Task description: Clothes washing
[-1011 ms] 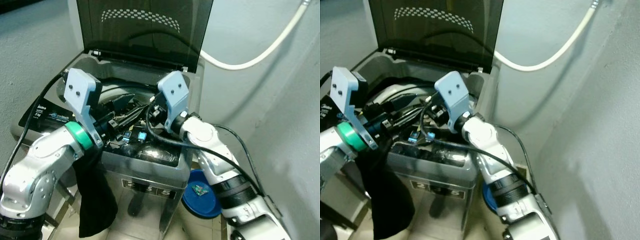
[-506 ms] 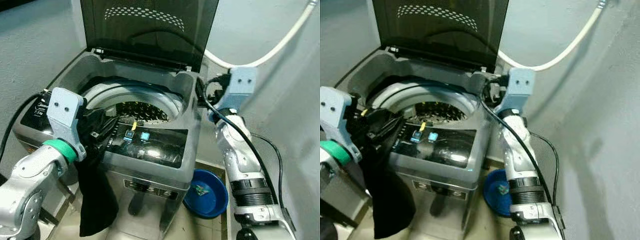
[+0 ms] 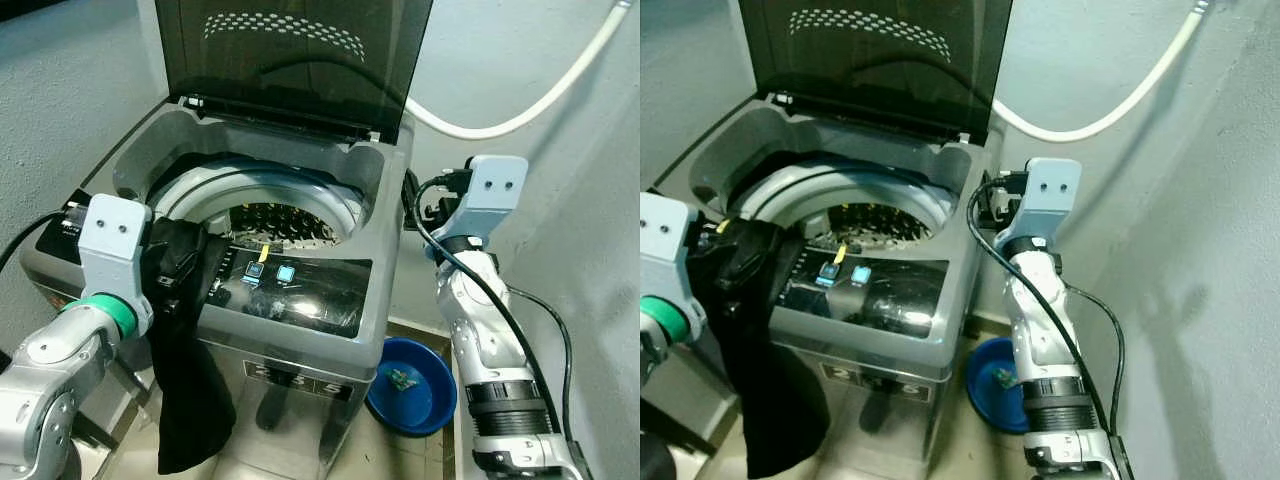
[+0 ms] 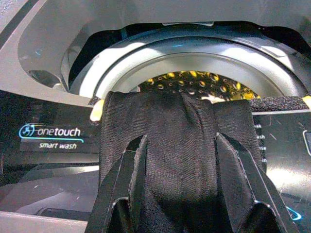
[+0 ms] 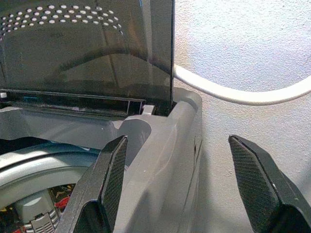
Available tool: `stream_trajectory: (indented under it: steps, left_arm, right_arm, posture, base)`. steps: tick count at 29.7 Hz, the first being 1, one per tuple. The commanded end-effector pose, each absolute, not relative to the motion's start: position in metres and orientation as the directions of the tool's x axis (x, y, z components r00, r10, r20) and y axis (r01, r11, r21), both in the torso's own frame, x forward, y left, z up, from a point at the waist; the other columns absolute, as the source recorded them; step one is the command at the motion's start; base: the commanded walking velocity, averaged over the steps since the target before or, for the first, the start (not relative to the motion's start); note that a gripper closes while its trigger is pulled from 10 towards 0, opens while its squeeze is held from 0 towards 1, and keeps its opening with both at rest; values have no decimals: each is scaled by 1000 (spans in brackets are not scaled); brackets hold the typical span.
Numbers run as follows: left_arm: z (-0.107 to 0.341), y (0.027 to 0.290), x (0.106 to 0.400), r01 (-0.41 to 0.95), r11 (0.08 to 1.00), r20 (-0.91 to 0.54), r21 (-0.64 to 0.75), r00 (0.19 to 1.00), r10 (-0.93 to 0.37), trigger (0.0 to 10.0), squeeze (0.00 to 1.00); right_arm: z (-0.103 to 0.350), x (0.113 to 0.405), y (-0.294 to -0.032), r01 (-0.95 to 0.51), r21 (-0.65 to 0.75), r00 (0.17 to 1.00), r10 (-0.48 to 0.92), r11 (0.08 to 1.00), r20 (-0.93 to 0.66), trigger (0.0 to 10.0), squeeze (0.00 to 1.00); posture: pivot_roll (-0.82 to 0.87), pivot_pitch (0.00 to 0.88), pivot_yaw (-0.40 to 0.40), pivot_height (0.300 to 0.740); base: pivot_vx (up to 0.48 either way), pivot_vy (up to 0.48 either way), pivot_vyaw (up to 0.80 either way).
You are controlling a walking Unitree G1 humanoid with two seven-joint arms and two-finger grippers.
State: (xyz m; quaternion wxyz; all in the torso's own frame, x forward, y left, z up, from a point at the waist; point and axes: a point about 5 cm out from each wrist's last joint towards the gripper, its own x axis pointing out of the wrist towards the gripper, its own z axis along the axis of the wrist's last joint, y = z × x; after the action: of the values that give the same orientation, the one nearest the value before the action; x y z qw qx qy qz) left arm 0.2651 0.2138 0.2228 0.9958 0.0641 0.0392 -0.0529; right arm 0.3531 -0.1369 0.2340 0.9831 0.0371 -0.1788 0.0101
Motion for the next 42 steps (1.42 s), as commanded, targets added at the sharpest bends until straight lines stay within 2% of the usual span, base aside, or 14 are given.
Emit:
stream_trajectory:
  steps: [1, 8, 9, 10, 11, 12, 13, 15, 16, 17, 18, 38, 39, 42]
  left_arm:
    - [216, 218, 264, 84, 990, -115, 115, 991, -70, 10000, 0]
    - [208, 222, 268, 39, 995, -146, 95, 989, -25, 9686, 0]
    - [206, 221, 269, 47, 995, -157, 84, 987, -34, 7137, 0]
    - [206, 221, 269, 47, 995, -157, 84, 987, -34, 7137, 0]
    - [203, 220, 270, 60, 995, -171, 81, 984, -45, 4863, 0]
    - [203, 220, 270, 60, 995, -171, 81, 984, -45, 4863, 0]
    - [200, 218, 271, 73, 994, -185, 80, 981, -57, 3176, 0]
    - [200, 218, 271, 73, 994, -185, 80, 981, -57, 3176, 0]
    - [197, 217, 271, 85, 993, -200, 87, 978, -67, 1490, 0]
    - [197, 217, 271, 85, 993, -200, 87, 978, -67, 1490, 0]
    - [194, 216, 272, 93, 991, -209, 99, 975, -71, 0, 0]
    - [194, 210, 275, 123, 971, -143, 206, 985, -95, 0, 0]
    - [197, 207, 275, 131, 970, -120, 206, 987, -108, 10000, 0]
    - [199, 205, 276, 138, 970, -104, 202, 987, -119, 10000, 0]
  right_arm:
    - [232, 353, -137, -27, 73, 937, -1, 997, 350, 10000, 0]
    - [231, 355, -136, -30, 71, 937, 3, 997, 349, 10000, 0]
    - [231, 355, -135, -32, 71, 937, 5, 997, 350, 10000, 0]
    - [231, 355, -135, -32, 71, 937, 5, 997, 350, 10000, 0]
    - [232, 355, -134, -33, 71, 936, 6, 997, 351, 10000, 0]
    - [232, 355, -134, -33, 71, 936, 6, 997, 351, 10000, 0]
    - [232, 355, -134, -34, 72, 936, 7, 997, 353, 10000, 0]
    - [232, 355, -134, -34, 72, 936, 7, 997, 353, 10000, 0]
    - [232, 354, -133, -34, 72, 936, 6, 997, 353, 10000, 0]
    - [232, 354, -133, -34, 72, 936, 6, 997, 353, 10000, 0]
    - [231, 354, -133, -33, 73, 935, 6, 997, 354, 10000, 0]
    - [230, 353, -135, -21, 77, 936, -8, 997, 353, 10000, 0]
    - [230, 353, -135, -21, 77, 936, -8, 997, 353, 10000, 0]
    - [229, 353, -134, -21, 78, 936, -8, 997, 352, 10000, 0]
  posture:
    - [192, 39, -4, 740]
    - [196, 32, -11, 740]
    - [196, 32, -11, 740]
    - [196, 32, -11, 740]
    - [196, 32, -11, 740]
    - [196, 32, -11, 740]
    - [196, 32, -11, 740]
    - [196, 32, -11, 740]
    - [186, 28, -4, 740]
    - [186, 28, -4, 740]
    - [186, 28, -4, 740]
    - [182, 35, 0, 740]
    - [182, 36, 1, 740]
    - [183, 36, 1, 740]
  base:
    - [0, 0, 0]
    - [0, 0, 0]
    - [0, 0, 0]
    - [0, 0, 0]
    - [0, 0, 0]
    - [0, 0, 0]
    - [0, 0, 0]
    - [0, 0, 0]
    - [0, 0, 0]
    - [0, 0, 0]
    - [0, 0, 0]
    - [0, 0, 0]
    - [0, 0, 0]
    - [0, 0, 0]
